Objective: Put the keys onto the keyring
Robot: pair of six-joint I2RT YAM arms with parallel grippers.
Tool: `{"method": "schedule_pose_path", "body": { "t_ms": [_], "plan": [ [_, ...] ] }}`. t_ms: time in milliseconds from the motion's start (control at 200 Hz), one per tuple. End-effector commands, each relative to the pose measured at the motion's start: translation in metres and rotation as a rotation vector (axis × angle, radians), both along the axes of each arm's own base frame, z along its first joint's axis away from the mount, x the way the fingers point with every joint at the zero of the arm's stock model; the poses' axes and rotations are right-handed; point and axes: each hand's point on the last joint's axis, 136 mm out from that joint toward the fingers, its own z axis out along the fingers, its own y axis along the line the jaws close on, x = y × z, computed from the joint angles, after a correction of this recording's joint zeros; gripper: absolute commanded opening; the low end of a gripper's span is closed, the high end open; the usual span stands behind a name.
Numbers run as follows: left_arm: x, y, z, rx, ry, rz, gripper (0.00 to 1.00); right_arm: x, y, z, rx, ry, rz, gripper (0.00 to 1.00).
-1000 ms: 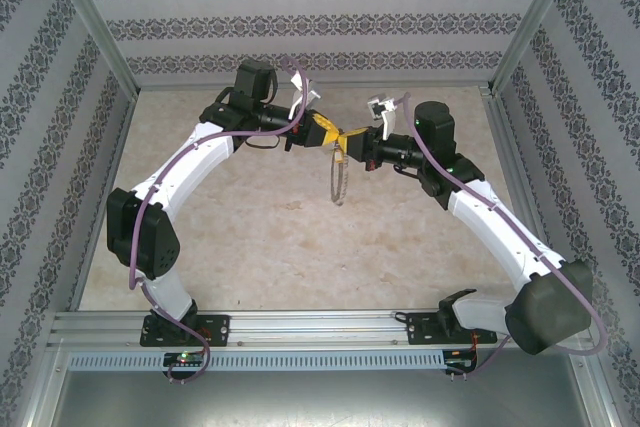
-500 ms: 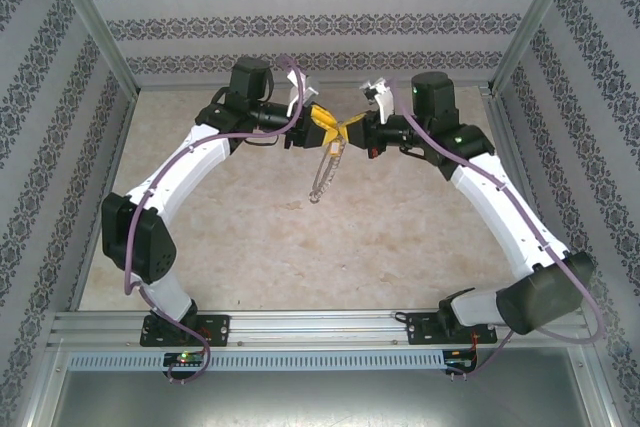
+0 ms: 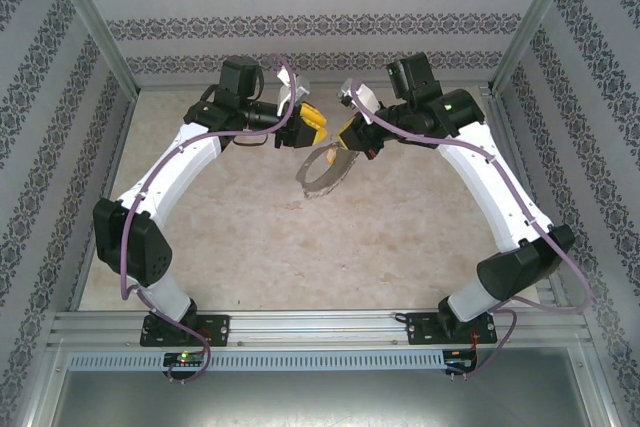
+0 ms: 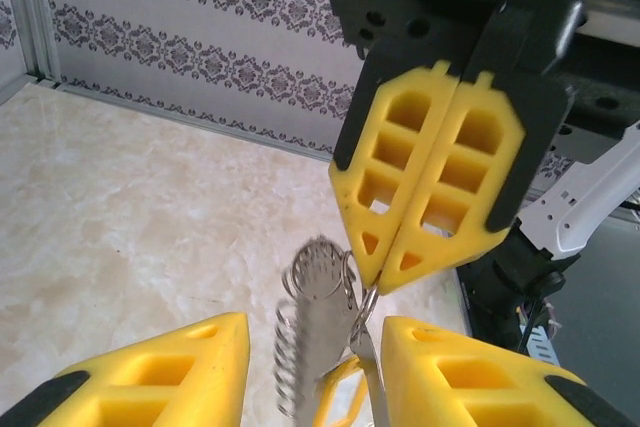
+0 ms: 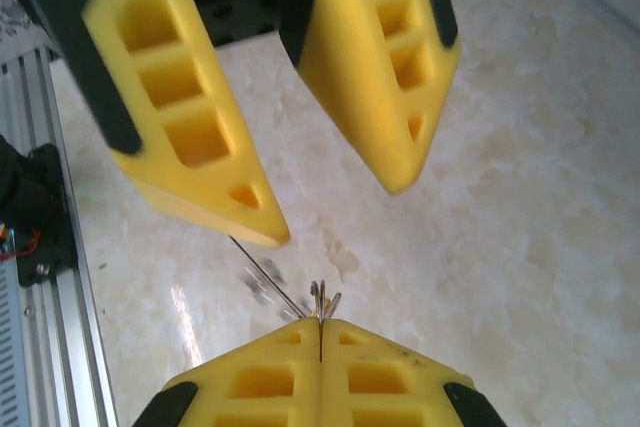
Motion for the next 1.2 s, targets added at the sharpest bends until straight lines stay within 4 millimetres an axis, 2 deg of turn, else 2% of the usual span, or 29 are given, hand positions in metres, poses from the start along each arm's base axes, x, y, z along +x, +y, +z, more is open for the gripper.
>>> {"method": "schedule_pose_path", "body": {
  "t_ms": [0,390,680,1194],
  "plan": [
    [-0.006,0.006,0.014,0.0,-0.041,-0.012,0.4,-0.006,-0.002,0.008,-0.019,-0.035,0.026,0.0],
    [-0.023,-0.002,0.006,-0.006,0.035,-0.134,0.4,-0.005,0.003,0.012,0.018,-0.042,0.05,0.0],
    [-0.026,-0.014,-0.004,0.004,0.067,-0.179,0.37,-0.006,0.009,0.018,0.062,-0.038,0.082,0.0],
    [-0.03,-0.018,-0.002,-0.001,0.065,-0.206,0.34,-0.005,0.012,0.016,0.069,-0.03,0.094,0.0]
  ]
}}
